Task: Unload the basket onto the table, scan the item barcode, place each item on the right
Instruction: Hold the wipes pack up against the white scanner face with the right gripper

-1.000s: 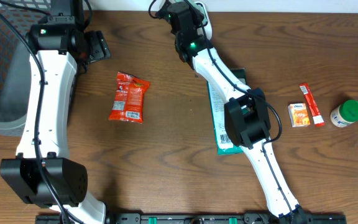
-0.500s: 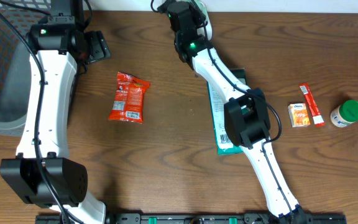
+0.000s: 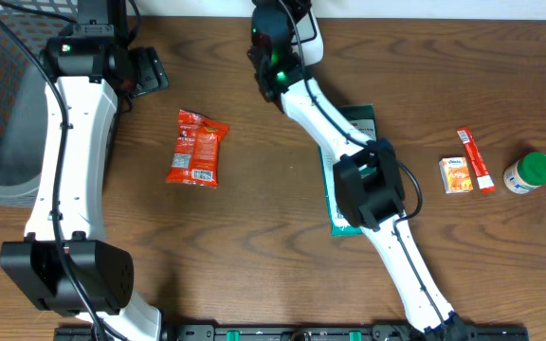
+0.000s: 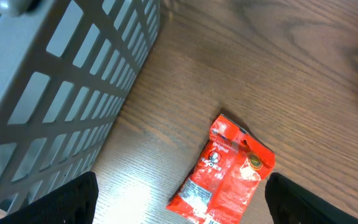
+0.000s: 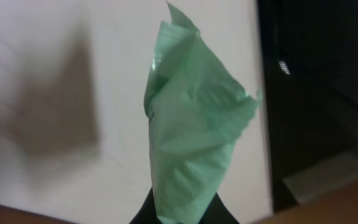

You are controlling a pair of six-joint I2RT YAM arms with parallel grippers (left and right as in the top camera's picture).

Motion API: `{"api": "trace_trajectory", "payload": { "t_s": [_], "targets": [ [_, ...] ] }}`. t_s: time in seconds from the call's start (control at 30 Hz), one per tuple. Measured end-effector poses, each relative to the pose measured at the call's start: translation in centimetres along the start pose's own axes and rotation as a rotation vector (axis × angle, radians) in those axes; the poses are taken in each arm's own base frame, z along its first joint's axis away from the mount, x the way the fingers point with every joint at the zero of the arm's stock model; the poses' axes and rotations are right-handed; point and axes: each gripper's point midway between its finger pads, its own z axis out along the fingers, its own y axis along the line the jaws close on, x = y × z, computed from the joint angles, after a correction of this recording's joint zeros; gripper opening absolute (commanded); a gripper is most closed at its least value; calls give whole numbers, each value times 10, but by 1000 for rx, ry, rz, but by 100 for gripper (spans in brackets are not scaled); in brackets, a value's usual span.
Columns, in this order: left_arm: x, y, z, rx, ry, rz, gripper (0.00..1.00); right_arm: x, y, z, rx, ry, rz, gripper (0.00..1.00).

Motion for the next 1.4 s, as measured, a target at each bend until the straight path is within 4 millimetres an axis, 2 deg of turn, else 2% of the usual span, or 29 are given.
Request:
{"api": "trace_trajectory", "payload": {
  "t_s": [0.23, 0.33, 0.47, 0.53, 0.7, 0.8, 1.03, 1.27, 1.4],
  "targets": [
    [0, 0, 0, 0, 0, 0, 86, -8, 0, -19, 5, 23, -66, 1],
    [0, 0, 0, 0, 0, 0, 86, -7, -10, -21, 18, 53, -68, 1],
    [0, 0, 0, 0, 0, 0, 86, -8, -35, -21, 31, 83, -63, 1],
    [0, 0, 0, 0, 0, 0, 86, -6, -36, -22, -7, 96, -119, 1],
    [0, 0, 0, 0, 0, 0, 86, 0, -12, -25, -140, 93, -184, 1],
    [0, 0, 0, 0, 1, 0, 86, 4, 8, -24, -185, 85, -101, 1],
    [0, 0, 0, 0, 0, 0, 86, 24, 28, -9, -195, 116, -31, 1],
    [0, 0, 0, 0, 0, 0, 86, 60, 91, -3, -241, 156, -96, 1],
    [0, 0, 0, 0, 0, 0, 86, 67, 111, -7, -266, 156, -117, 1]
  ]
}}
